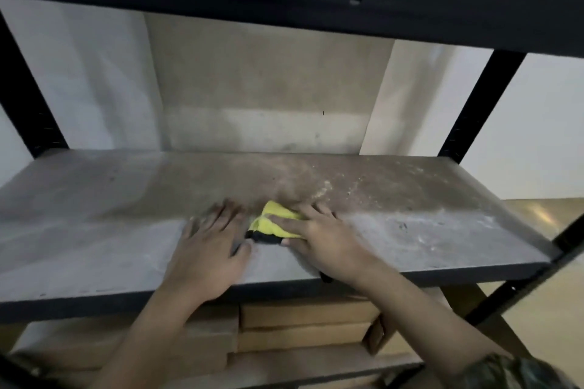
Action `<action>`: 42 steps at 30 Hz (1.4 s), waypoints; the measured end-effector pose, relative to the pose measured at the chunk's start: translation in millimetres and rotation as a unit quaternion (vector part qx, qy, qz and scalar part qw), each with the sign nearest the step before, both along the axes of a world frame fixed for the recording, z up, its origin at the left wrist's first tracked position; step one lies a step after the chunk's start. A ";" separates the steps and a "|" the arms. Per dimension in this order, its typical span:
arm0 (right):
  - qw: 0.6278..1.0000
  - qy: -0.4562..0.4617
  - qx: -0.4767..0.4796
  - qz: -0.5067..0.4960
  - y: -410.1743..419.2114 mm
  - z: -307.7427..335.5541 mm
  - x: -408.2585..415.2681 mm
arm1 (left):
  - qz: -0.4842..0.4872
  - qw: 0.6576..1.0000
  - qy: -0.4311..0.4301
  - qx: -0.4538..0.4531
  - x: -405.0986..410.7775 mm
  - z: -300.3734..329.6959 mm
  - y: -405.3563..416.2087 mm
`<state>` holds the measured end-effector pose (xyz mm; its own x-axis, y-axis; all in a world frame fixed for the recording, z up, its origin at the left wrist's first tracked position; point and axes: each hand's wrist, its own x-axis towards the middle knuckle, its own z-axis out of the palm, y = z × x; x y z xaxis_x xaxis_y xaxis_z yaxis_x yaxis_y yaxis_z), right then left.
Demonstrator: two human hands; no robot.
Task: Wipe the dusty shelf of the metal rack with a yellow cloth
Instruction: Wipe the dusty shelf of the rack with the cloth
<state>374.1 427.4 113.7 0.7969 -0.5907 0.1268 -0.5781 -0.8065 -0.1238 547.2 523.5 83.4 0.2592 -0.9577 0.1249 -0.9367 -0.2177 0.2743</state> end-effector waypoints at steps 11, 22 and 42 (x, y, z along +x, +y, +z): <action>0.965 -0.072 0.091 -0.234 -183.7 4.4 8.6 | 0.007 1.000 0.005 0.010 -3.0 4.8 -0.9; 0.994 -0.036 -0.001 0.102 -133.2 -14.9 40.3 | 0.046 0.998 0.037 -0.033 1.1 -0.3 -1.0; 1.000 0.009 -0.006 0.005 -160.0 -6.0 91.8 | 0.171 0.984 0.008 0.038 50.2 4.0 32.4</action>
<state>466.0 267.4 107.7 0.8046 -0.5815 0.1199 -0.5724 -0.8134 -0.1034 597.4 555.8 87.4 0.5698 -0.8203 0.0498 -0.8004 -0.5402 0.2600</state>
